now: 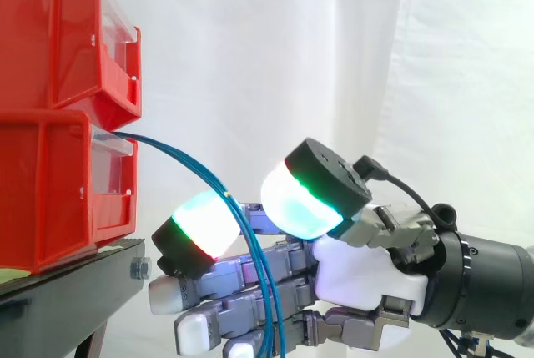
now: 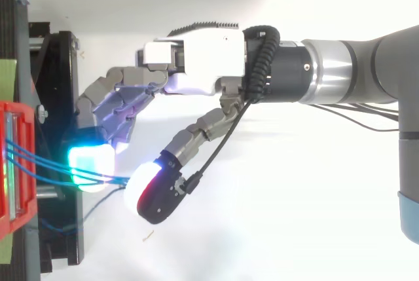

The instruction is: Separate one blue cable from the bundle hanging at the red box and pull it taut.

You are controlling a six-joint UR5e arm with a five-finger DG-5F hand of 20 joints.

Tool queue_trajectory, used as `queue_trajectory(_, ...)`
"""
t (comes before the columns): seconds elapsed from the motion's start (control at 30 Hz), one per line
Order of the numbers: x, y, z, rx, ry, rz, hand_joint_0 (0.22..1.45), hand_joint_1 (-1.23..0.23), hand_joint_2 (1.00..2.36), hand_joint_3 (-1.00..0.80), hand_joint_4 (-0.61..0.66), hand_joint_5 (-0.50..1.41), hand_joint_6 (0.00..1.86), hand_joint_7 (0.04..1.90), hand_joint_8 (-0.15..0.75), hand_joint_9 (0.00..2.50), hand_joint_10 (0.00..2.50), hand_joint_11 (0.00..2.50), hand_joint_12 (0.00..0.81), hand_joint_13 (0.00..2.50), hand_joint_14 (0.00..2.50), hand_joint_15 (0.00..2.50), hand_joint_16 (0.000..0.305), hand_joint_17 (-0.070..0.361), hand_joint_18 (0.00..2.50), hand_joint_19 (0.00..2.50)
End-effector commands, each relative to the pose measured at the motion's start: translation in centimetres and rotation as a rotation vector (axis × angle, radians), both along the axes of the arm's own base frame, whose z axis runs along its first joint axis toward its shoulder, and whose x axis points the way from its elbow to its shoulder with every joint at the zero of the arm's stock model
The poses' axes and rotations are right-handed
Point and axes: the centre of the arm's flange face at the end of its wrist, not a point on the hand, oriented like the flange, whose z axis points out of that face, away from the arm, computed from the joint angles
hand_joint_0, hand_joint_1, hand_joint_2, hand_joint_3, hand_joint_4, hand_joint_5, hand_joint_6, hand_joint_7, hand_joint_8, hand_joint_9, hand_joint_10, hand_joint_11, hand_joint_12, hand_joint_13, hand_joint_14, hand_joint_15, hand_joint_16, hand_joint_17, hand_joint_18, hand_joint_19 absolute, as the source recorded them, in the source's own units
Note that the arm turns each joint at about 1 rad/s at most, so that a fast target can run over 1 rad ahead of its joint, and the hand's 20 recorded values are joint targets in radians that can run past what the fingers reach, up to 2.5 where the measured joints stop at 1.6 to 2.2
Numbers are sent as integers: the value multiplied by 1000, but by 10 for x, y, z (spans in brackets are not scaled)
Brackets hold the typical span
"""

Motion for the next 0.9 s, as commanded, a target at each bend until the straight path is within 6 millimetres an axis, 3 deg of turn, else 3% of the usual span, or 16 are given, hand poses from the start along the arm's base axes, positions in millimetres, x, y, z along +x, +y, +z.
queue_trajectory(0.0, 0, 0, 0, 0, 1, 0, 582, -777, 1000, -500, 187, -204, 753, 924, 348, 686, 11, 552, 382, 822, 15, 464, 45, 101, 852, 568)
queue_trajectory(0.13, 0, 1, 0, -1, 0, 1, 615, -737, 1001, -483, 181, -192, 764, 924, 351, 760, 14, 579, 380, 857, 15, 470, 44, 100, 866, 579)
queue_trajectory(0.23, 0, 1, 0, 0, 0, 2, 663, -743, 1013, -296, 172, -201, 824, 900, 356, 818, 12, 635, 379, 894, 18, 488, 44, 99, 886, 586)
queue_trajectory(0.43, 0, 2, 0, 1, 3, 5, 696, -810, 1018, -158, 179, -213, 861, 886, 353, 858, 14, 758, 387, 967, 19, 550, 43, 97, 908, 577)
queue_trajectory(0.87, 1, 1, 5, 5, -5, 69, 746, -931, 1009, -375, 206, -217, 901, 887, 360, 896, 13, 980, 391, 960, 20, 551, 43, 97, 915, 549)
